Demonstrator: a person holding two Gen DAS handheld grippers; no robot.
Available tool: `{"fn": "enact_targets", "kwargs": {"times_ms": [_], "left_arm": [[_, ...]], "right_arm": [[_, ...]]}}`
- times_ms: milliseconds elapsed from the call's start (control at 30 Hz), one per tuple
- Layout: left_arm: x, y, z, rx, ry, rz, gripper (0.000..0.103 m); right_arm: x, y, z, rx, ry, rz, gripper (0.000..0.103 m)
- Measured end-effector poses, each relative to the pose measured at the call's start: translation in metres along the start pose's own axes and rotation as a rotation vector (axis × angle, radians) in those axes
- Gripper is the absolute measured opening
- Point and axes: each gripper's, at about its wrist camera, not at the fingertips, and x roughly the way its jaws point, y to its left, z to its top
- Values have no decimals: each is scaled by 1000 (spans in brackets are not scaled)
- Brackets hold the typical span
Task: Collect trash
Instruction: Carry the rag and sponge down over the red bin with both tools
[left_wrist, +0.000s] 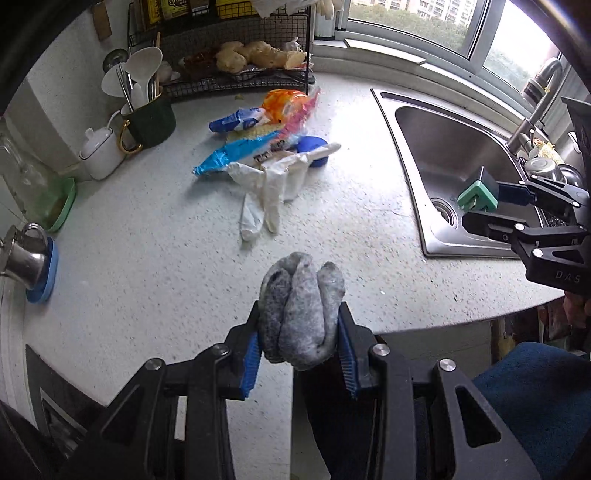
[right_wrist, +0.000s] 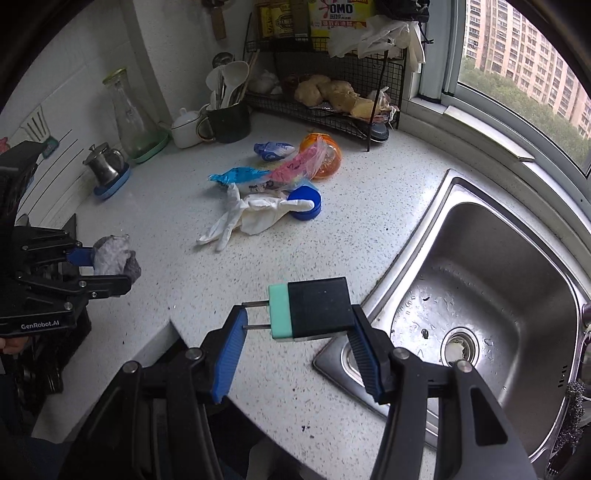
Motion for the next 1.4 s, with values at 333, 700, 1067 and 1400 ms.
{"fn": "enact_targets", "kwargs": {"times_ms": [333,700,1067,1400], "left_arm": [[-12,-71,-67,-30,11,13,34],[9,-116,-112,-12,114,-46,34],[75,-119,-148,44,249,-82,34],[190,-121,-184,90,267,-117,34]], "right_arm": [[-35,12,-71,-70,6,49,52],[-37,19,-127,-51,95,61,52],[4,31,-173,19,235,32,53],[100,27,-237,49,345,-1,53]]}}
